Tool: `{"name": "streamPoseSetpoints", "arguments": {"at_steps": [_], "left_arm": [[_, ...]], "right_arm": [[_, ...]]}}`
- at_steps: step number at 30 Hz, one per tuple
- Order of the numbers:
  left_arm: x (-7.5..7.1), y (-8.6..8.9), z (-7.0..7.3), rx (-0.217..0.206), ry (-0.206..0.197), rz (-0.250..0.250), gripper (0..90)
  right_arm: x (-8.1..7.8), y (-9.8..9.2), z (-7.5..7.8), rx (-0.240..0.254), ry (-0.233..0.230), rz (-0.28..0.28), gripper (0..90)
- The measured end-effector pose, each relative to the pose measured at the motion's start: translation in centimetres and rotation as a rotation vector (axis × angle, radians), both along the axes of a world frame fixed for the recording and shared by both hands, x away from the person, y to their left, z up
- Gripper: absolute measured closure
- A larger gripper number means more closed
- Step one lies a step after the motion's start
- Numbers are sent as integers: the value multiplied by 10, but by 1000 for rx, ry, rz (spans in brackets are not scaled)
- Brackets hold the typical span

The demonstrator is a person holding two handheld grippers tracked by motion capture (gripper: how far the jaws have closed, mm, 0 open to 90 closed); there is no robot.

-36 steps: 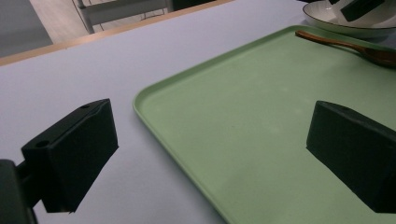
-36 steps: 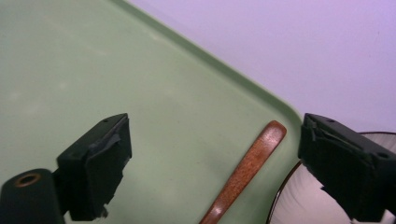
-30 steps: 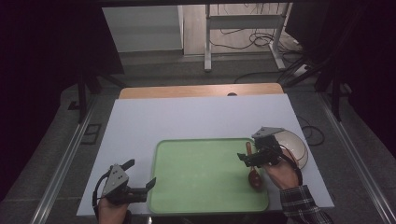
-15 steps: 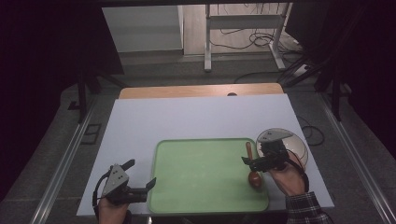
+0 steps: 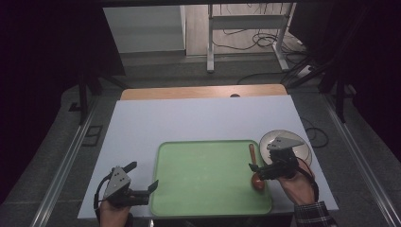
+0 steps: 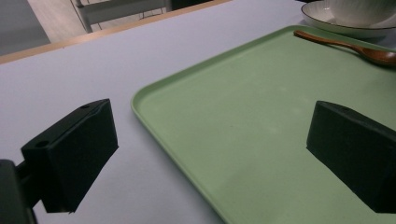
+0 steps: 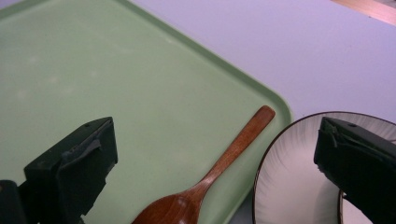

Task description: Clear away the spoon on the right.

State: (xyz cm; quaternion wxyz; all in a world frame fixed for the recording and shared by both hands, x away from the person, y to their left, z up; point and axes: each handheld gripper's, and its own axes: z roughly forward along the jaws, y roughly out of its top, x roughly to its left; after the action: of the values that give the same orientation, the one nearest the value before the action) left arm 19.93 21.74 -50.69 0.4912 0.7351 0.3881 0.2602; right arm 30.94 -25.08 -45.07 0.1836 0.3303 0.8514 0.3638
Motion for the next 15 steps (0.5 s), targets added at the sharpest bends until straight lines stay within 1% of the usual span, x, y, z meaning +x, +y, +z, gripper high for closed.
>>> {"name": "streamPoseSetpoints", "arguments": {"at_steps": [7, 10, 15], "left_arm": [[0, 1, 0, -6, 0, -1, 17], [0, 1, 0, -5, 0, -1, 17], [0, 1, 0, -7, 1, 0, 17]], "right_arm": [[-8, -7, 1, 18, 0, 2, 0], [-11, -12, 1, 16, -1, -2, 0], [-18, -21, 0, 27, -4, -23, 0]]}}
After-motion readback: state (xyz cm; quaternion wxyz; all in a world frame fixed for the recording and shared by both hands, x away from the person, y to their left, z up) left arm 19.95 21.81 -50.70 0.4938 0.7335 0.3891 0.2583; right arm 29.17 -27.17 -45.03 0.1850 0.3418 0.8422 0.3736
